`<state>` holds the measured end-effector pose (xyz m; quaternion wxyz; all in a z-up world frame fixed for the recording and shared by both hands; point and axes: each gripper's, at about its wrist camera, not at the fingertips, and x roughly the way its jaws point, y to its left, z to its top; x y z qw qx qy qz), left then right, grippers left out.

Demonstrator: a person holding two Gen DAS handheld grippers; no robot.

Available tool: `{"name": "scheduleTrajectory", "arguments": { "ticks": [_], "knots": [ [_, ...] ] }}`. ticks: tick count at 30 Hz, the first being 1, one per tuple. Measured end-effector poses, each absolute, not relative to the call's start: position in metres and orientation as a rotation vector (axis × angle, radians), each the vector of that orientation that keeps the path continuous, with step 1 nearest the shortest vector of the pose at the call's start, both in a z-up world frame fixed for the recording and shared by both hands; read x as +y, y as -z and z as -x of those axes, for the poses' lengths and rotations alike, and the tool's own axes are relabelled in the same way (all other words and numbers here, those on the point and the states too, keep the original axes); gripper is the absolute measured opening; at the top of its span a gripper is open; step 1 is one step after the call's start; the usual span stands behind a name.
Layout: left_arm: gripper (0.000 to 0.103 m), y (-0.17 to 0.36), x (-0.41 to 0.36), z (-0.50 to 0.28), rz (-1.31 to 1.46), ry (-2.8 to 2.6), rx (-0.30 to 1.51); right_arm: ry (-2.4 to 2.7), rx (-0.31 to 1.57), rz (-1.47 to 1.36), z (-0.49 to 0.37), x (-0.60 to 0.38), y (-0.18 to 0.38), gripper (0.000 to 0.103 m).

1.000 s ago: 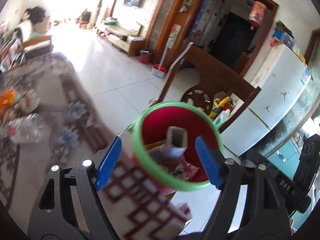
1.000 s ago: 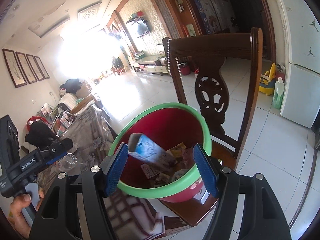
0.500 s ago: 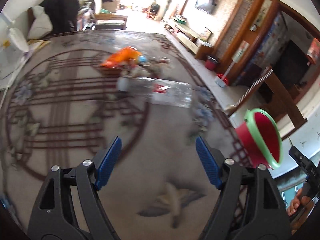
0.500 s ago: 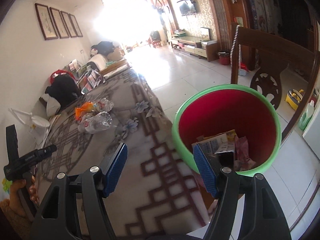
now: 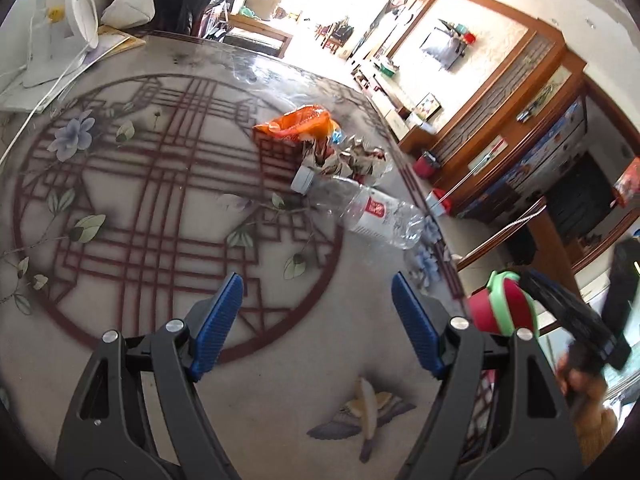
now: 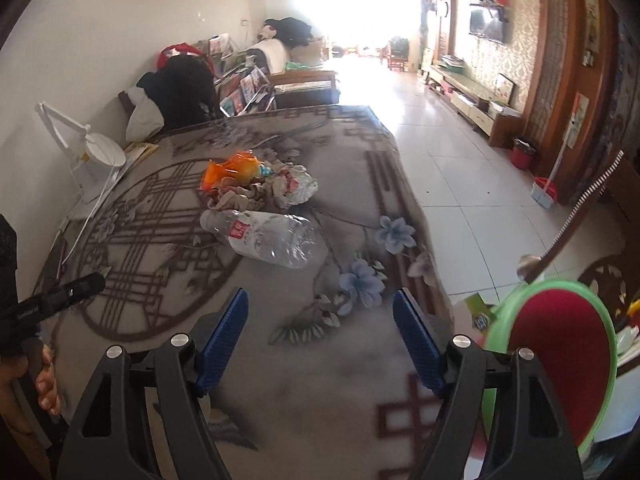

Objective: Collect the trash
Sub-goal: 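Move both open tools away from the bin back toward the table, then grasp the crumpled paper with the right tool while the left tool grasps the water bottle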

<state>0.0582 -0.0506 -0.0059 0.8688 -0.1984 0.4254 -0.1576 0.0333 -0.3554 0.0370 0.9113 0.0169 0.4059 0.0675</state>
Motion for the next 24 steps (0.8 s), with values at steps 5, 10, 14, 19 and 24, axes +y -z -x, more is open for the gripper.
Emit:
{"name": "scheduleTrajectory", "arguments": {
  "ticks": [5,10,14,19,24],
  "knots": [
    [0.075,0.010,-0.038,-0.062,0.490,0.314,0.908,-0.162,0.869,-0.003,-0.114,-0.323,-0.033,0.072],
    [0.075,0.011,-0.024,-0.064,0.556,0.294,0.900,-0.069,0.912,0.168,-0.181,-0.302,-0.009,0.072],
    [0.075,0.014,-0.019,-0.068,0.585,0.296,0.911,-0.066,0.976,0.102,-0.220,-0.307,0.012,0.072],
    [0.075,0.017,-0.018,-0.072,0.615,0.304,0.923,-0.100,1.029,-0.018,-0.258,-0.306,0.033,0.072],
    [0.075,0.020,-0.020,-0.073,0.616,0.311,0.936,-0.130,1.071,-0.069,-0.277,-0.304,0.047,0.035]
  ]
}}
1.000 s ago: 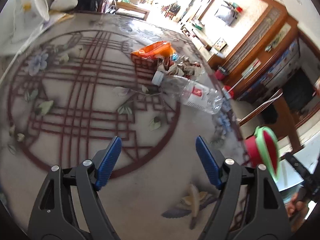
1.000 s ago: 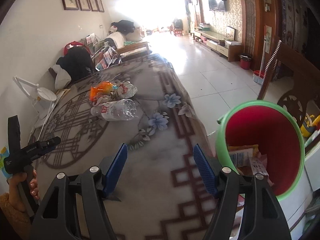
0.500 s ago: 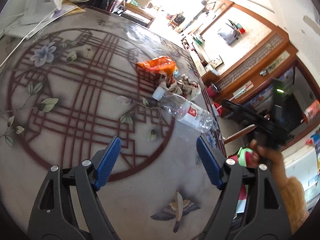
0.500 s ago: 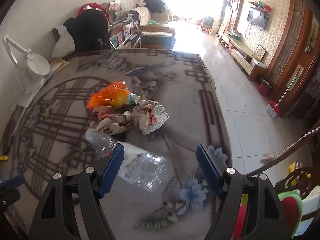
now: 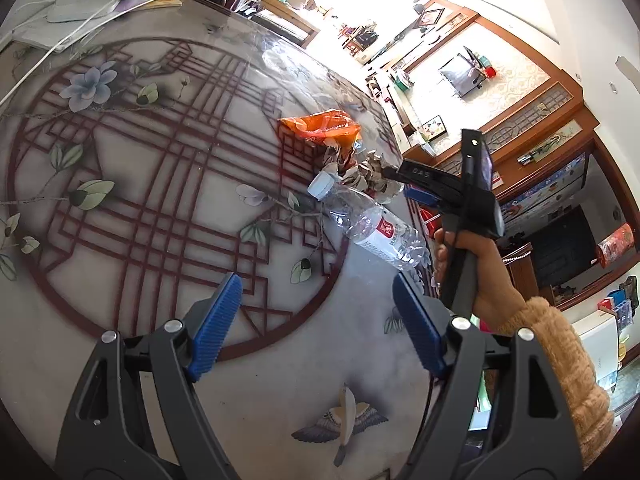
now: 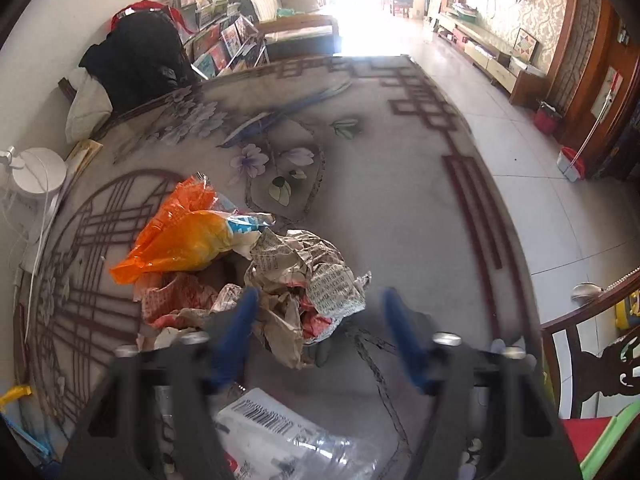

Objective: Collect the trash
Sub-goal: 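Grasp the crumpled paper with the right tool while the left tool grasps the water bottle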

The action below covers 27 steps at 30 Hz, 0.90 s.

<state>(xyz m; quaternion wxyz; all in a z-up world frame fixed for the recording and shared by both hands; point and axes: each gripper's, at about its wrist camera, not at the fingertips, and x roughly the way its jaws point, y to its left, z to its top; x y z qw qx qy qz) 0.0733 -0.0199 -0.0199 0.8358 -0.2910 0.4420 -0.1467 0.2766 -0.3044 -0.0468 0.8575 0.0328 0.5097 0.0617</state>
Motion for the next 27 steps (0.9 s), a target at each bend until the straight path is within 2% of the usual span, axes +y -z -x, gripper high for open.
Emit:
{"name": "scheduleTrajectory", "arguments": {
  "ticks": [8,18,21,27],
  "knots": [
    [0.075,0.031,-0.029,-0.076,0.605,0.313,0.975,-0.231,1.125,0.011,-0.250,-0.311,0.048,0.031],
    [0.075,0.033,-0.038,-0.074,0.557,0.318,0.988,-0.527,1.326,-0.272,-0.148,-0.309,0.065,0.030],
    [0.075,0.035,-0.043,-0.077,0.513,0.298,0.985,-0.545,1.288,-0.298,-0.108,-0.300,0.065,0.030],
    [0.076,0.035,-0.063,-0.096,0.324,0.265,0.954,-0.384,1.084,-0.409,-0.036,-0.337,0.042,0.030]
  ]
}}
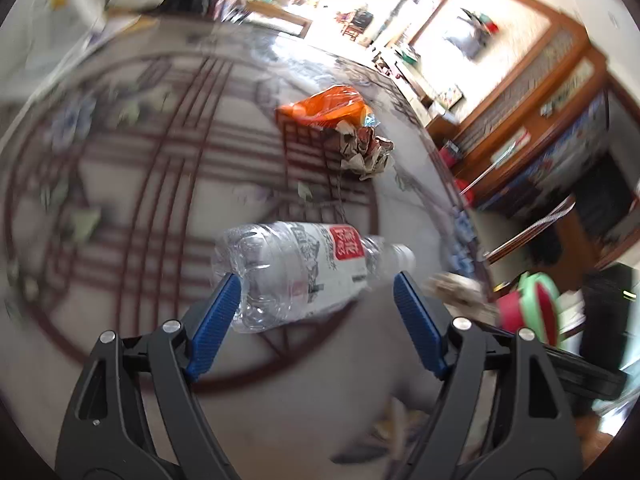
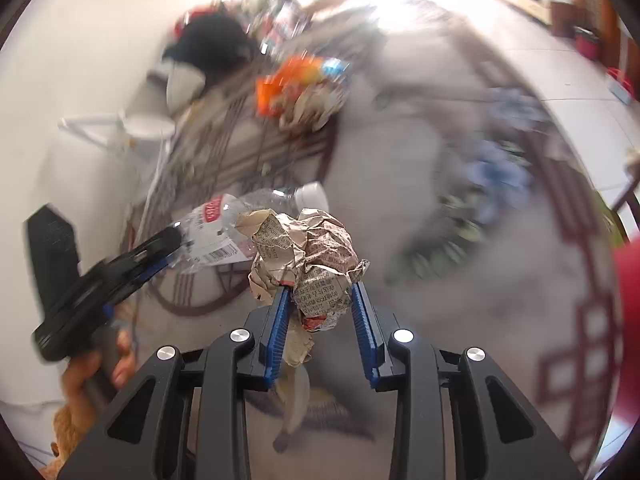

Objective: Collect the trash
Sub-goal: 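Grasp the crumpled paper with the right tool while the left tool grasps the water bottle, then carry the bottle and crumpled paper to the red bin with both tools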

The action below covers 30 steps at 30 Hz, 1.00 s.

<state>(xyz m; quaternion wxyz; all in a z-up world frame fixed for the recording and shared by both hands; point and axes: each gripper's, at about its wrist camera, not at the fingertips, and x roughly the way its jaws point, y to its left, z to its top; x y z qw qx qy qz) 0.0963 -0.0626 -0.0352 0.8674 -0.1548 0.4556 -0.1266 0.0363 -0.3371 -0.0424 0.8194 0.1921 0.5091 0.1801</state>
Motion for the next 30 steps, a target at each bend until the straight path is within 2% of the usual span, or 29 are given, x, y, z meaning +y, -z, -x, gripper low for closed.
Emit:
{"name": "scheduleTrajectory", "arguments": {
  "ticks": [7,11,16,24,25,27,29,30],
  "knots": [
    [0.077,0.020,-0.088,-0.116,-0.022,0.322,0.918,-0.354,1.031,-0.523,0.010,-0.377,0.033,0.030],
    [0.083,0.015,-0.108,-0.127,-0.250,0.438,0.928,-0.375,1.027,-0.579,0.016,-0.383,0.033,0.031],
    [0.086,0.030,-0.131,-0.134,-0.544,0.538,0.966,-0.402,1.032,-0.605,0.020,-0.385,0.036,0.030],
    [0.086,0.065,-0.146,-0.142,-0.660,0.566,1.006,-0.409,1.067,-0.626,0.018,-0.377,0.051,0.031],
    [0.084,0.066,-0.147,-0.140,-0.664,0.564,1.004,-0.411,1.068,-0.629,0.018,-0.376,0.052,0.031],
    [0.064,0.064,-0.142,-0.140,-0.617,0.571,1.013,-0.417,1.067,-0.629,0.019,-0.373,0.053,0.031],
    [0.051,0.056,-0.133,-0.142,-0.513,0.563,1.023,-0.420,1.065,-0.625,0.021,-0.371,0.053,0.031],
    [0.050,0.053,-0.126,-0.144,-0.427,0.558,1.045,-0.422,1.061,-0.624,0.023,-0.369,0.052,0.031]
  ]
}}
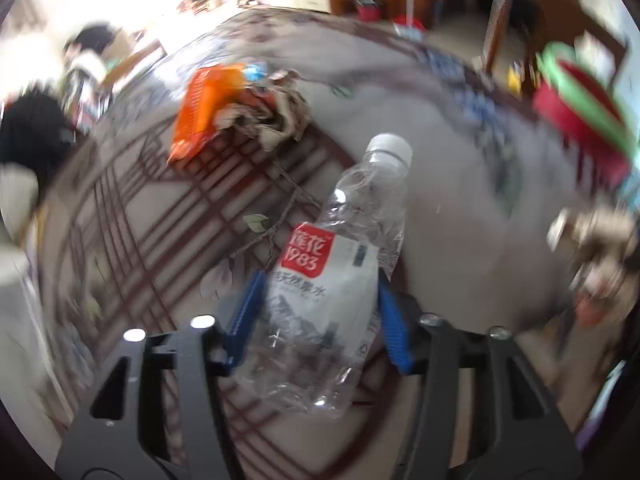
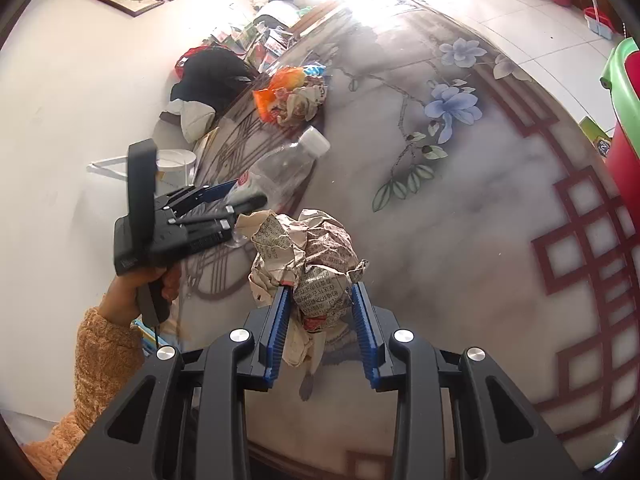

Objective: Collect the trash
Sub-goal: 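Carry the bottle and crumpled paper to the red bin with both tools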

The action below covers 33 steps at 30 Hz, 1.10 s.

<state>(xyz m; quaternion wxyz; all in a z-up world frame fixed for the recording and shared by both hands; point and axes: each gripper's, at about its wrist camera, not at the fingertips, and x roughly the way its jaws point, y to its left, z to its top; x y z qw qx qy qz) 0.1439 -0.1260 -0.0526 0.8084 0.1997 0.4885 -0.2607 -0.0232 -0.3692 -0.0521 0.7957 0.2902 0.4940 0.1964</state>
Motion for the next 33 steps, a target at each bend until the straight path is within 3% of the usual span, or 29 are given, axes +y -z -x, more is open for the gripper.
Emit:
{"name": "scheduleTrajectory", "arguments": {
  "ticks": [6,19,33],
  "knots": [
    [0.048,0.050,-0.108,-0.125,-0.223,0.487,1.073,-0.435,1.030,-0.643,0.038,-0.367,0.047,0.031],
    [0.048,-0.007,-0.100,-0.028,0.071,0.356,0.837,-0.399,0.923,-0.556,0.067,-0.367,0.017,0.031],
    [0.048,-0.026,-0.100,0.004,0.152,0.349,0.779,-0.400,0.879,-0.553,0.074,-0.369,0.005,0.031]
  ]
}}
